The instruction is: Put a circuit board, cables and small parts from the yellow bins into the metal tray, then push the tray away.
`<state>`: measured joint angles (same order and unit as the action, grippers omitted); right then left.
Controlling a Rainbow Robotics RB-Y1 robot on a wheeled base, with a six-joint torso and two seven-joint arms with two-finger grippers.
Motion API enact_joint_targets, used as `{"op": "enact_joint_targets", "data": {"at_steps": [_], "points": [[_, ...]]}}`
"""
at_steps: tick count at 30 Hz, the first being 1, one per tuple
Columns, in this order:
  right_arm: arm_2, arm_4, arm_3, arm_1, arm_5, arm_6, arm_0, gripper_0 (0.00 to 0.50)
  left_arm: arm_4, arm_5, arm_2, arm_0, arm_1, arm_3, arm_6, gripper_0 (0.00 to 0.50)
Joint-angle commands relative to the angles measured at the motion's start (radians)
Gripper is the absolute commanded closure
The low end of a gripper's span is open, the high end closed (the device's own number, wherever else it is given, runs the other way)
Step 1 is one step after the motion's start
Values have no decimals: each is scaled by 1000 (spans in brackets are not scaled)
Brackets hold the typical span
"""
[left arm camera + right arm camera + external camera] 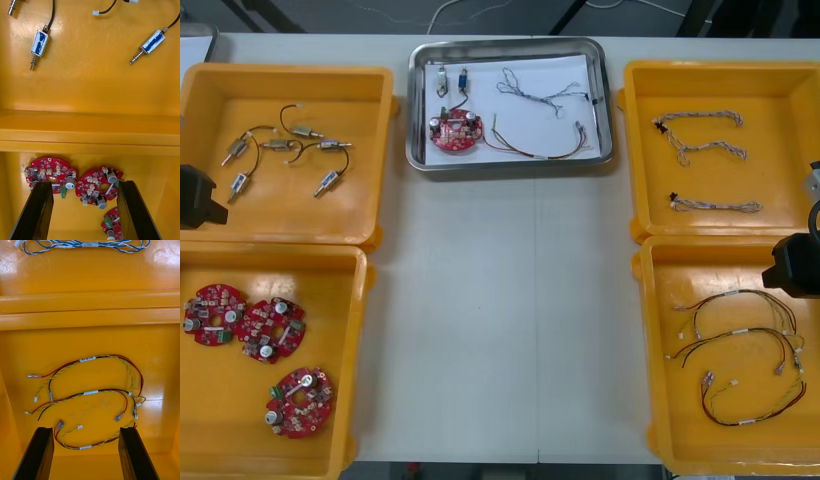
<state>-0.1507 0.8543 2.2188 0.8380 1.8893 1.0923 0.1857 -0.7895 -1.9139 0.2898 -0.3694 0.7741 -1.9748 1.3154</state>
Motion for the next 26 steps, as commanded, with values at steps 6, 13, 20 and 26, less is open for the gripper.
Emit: {"op": "enact_joint_targets", "data": {"at_steps": [6,13,20,26], "points": [[5,-9,7,-11,-9,24,23,0,9,-6,31,12,40,-30,-12,0],[5,-9,7,-11,-9,24,23,0,9,-6,31,12,40,-30,-12,0],[5,-9,7,-11,-9,24,23,0,9,-6,31,12,40,-30,-12,0],[5,-9,7,-11,-9,24,23,0,9,-6,31,12,40,-30,-12,0]]}}
